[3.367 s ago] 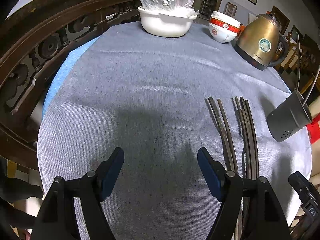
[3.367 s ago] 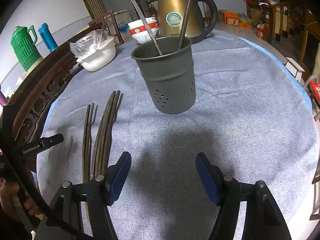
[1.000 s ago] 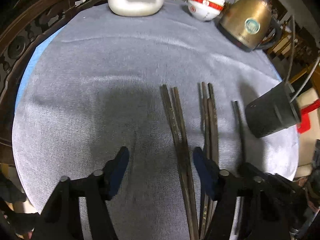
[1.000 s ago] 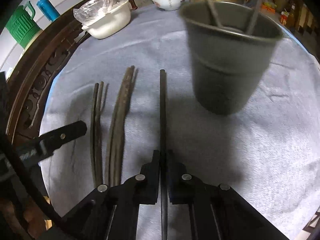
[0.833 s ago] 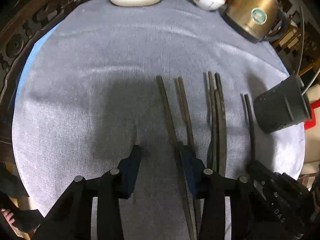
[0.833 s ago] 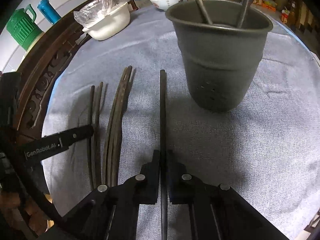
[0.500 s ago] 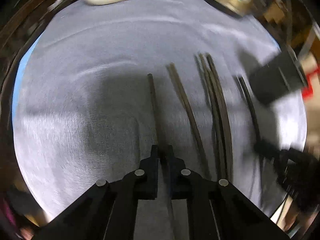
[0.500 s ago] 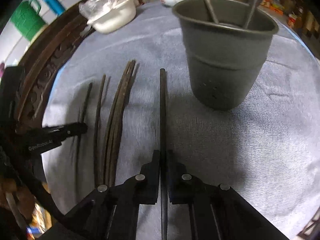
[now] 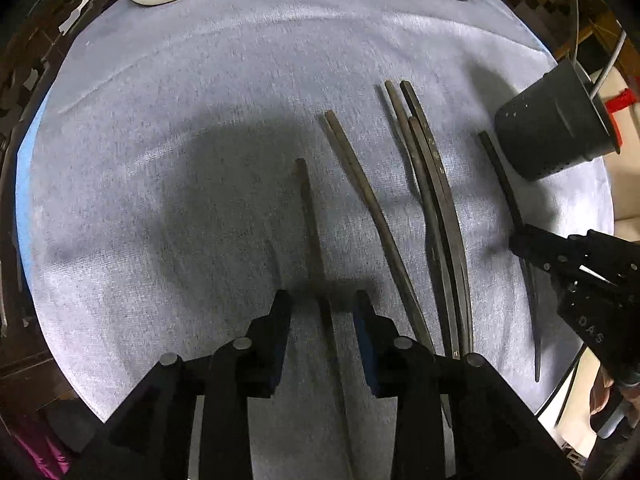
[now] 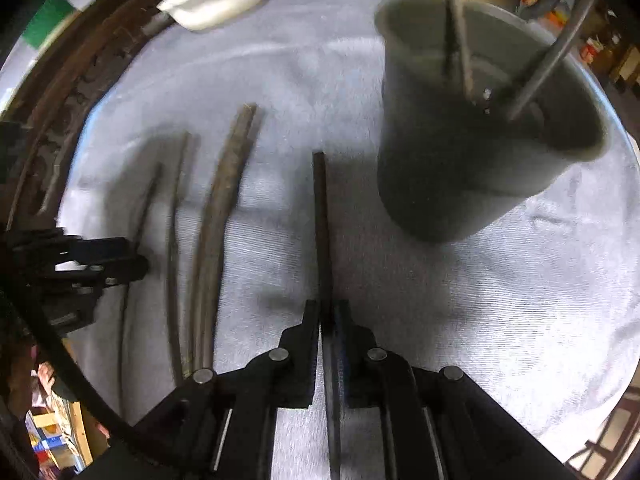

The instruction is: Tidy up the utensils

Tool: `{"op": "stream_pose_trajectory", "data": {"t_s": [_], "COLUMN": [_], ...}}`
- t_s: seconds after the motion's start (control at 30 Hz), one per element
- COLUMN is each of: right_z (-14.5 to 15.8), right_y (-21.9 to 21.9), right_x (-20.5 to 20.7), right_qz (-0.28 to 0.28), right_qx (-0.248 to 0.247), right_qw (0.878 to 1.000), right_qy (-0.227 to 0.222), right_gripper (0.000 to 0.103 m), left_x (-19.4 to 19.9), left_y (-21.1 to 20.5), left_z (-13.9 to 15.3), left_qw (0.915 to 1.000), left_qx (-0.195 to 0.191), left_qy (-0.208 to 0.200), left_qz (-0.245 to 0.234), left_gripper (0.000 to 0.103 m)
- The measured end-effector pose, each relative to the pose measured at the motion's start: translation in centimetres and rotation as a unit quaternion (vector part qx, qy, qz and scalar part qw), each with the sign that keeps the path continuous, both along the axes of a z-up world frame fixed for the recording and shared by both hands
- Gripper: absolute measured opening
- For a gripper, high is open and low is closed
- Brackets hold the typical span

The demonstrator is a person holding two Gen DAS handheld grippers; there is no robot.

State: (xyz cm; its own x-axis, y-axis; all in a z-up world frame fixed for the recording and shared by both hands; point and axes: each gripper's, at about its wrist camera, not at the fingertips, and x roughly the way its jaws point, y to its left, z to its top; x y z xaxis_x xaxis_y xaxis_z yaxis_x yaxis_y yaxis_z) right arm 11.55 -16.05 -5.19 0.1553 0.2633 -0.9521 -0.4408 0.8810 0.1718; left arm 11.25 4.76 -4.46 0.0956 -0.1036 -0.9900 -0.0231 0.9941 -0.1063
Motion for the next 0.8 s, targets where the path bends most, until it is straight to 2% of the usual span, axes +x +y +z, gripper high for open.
{"op": "stream_pose_trajectory", "data": {"t_s": [0.03, 0.1, 0.27, 0.4, 0.53, 0.67, 0.8], "right_z": [-0.1, 0.0, 0.0, -0.3, -0.7, -1.0, -0.7], "right_y": [0.4, 1.2, 2.0, 2.1, 2.6, 3.1, 4.0], "right_x": [-0.1, -0.2, -0.9, -0.6, 1.4, 2.0, 0.9], "right_qz": [0.006, 0.022, 0.062, 0.075, 0.075, 0.083, 0.094], "right_qx": [-0.017, -0.033, -0.066, -0.076, -0.077, -0.091, -0.108], "right_qw": [1.0, 0.999, 0.996, 0.993, 0.99, 0.988, 0.988], "right_qy": [0.001, -0.007, 0.003, 0.042, 0.089, 0.092, 0.064], "right_gripper": [0.012, 0.01, 0.008, 0.01, 0.014, 0.012, 0.007], "left_x": [-0.2, -0.4, -0.8, -0.4, 0.6, 0.7, -0.3], "left_y": [0.3, 1.1, 3.2, 2.5, 1.8, 0.5, 0.0], "left_z": [0.1, 0.0, 0.0, -0.3, -0.7, -0.9, -0.8], "left_qw": [1.0, 0.9999, 0.9987, 0.9978, 0.9968, 0.9967, 0.9977], "left_qx": [0.006, -0.007, -0.031, -0.022, -0.002, 0.008, 0.003], "left_qy": [-0.004, -0.004, 0.018, 0.039, 0.049, 0.042, 0.03], "left_qz": [-0.004, -0.011, -0.036, -0.048, -0.064, -0.069, -0.061], "left_gripper": [0.008, 0.005, 0.005, 0.005, 0.006, 0.006, 0.005]}}
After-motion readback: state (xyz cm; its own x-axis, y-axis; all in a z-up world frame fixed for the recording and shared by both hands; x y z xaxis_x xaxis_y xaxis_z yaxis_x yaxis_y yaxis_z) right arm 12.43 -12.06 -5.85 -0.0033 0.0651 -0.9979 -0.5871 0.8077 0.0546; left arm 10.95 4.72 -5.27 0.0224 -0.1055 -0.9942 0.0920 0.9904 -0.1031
